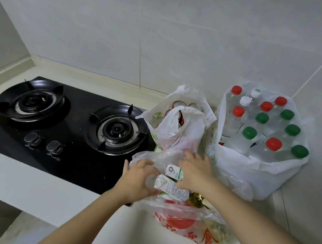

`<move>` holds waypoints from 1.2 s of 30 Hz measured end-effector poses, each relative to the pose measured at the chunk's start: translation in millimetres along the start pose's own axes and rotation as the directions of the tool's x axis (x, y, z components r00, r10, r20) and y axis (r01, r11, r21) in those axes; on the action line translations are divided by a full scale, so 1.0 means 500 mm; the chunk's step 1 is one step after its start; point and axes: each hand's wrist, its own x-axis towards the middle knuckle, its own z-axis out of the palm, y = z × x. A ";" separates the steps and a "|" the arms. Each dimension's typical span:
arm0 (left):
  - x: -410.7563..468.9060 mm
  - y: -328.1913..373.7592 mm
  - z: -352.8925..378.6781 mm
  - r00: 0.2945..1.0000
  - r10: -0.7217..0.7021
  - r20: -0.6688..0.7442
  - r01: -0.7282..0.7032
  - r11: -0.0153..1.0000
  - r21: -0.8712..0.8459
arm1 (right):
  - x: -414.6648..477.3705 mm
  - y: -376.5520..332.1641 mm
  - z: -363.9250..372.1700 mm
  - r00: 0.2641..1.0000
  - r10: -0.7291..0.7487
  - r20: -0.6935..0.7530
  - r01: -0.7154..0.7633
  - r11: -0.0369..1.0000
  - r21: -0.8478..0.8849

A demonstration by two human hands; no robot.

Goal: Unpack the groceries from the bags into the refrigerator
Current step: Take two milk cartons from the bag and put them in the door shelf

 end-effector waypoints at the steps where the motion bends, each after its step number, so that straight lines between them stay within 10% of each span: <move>1: -0.003 0.008 -0.013 1.000 0.016 -0.018 -0.016 1.000 0.010 | -0.009 0.005 0.000 1.000 0.008 -0.024 -0.006 0.999 0.053; 11: -0.035 0.037 -0.034 0.998 0.063 -0.029 -0.056 0.978 0.202 | -0.058 0.007 0.067 0.975 0.141 -0.172 -0.029 0.846 0.532; 25: -0.054 0.095 0.031 0.885 -0.343 -0.315 0.414 0.889 0.197 | -0.055 -0.014 0.055 0.974 0.144 -0.175 -0.095 0.961 0.258; 36: -0.069 0.091 0.016 0.940 -0.292 -0.174 0.324 0.925 0.198 | -0.084 0.005 0.057 0.967 0.252 -0.027 -0.246 0.958 0.149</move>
